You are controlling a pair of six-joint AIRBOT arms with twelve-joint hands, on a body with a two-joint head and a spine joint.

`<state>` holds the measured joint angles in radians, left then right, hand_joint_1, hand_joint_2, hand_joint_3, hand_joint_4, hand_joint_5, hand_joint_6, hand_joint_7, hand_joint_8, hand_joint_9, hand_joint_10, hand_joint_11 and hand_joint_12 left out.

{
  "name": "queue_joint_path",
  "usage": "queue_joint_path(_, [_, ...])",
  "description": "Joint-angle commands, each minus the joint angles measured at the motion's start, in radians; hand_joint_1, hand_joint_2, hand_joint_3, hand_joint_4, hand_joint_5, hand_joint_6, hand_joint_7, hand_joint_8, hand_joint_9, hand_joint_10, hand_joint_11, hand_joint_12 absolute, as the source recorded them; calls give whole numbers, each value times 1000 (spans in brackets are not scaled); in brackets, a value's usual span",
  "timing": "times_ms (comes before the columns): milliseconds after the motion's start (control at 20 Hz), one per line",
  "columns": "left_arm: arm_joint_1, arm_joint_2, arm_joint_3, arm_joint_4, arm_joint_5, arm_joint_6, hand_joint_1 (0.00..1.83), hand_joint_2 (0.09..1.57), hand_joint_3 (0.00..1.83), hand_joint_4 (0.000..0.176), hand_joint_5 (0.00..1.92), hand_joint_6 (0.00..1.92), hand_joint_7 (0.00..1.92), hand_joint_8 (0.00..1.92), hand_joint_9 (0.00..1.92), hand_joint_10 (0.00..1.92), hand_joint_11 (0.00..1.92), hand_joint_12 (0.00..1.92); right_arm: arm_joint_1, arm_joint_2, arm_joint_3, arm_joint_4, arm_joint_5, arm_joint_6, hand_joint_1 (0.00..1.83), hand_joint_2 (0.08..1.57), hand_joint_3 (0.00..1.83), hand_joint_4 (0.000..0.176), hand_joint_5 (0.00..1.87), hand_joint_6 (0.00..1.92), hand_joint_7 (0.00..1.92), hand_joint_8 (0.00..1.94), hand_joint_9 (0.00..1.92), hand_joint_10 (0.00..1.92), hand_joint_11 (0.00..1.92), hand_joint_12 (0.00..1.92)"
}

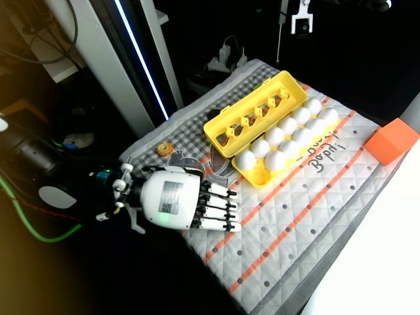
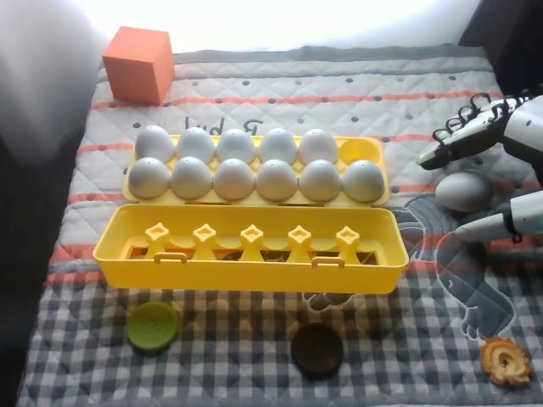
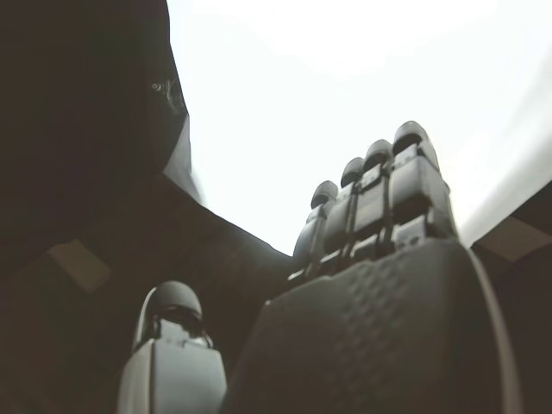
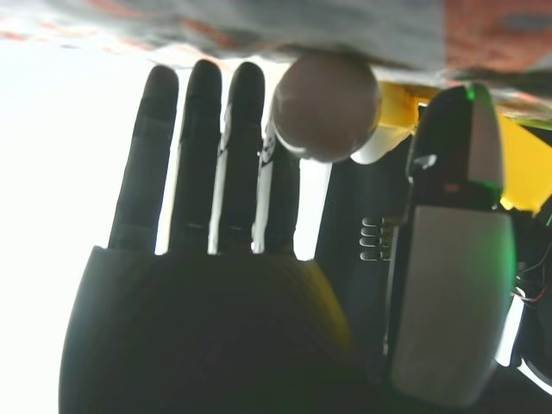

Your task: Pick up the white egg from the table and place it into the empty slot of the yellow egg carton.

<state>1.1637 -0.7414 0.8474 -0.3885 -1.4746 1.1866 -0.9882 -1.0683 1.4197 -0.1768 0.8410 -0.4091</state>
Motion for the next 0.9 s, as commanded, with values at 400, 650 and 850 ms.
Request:
queue_joint_path(400, [-6,-1,3,5,-125,-8,0,883,0,55,0,0,0,0,0,0,0,0,20,8,-5,34,120,-4,879,962,2,0,805,2,797,2,653,2,209,594])
queue_joint_path(650, [-6,0,3,5,-125,-8,0,883,0,41,0,0,0,0,0,0,0,0,20,8,-4,34,119,-13,844,987,0,1,841,1,862,1,709,3,159,782])
queue_joint_path(850, [-6,0,3,5,-125,-10,0,894,4,38,0,0,0,0,0,0,0,0,20,8,-4,34,118,-13,893,1015,0,0,859,0,865,0,764,0,445,474])
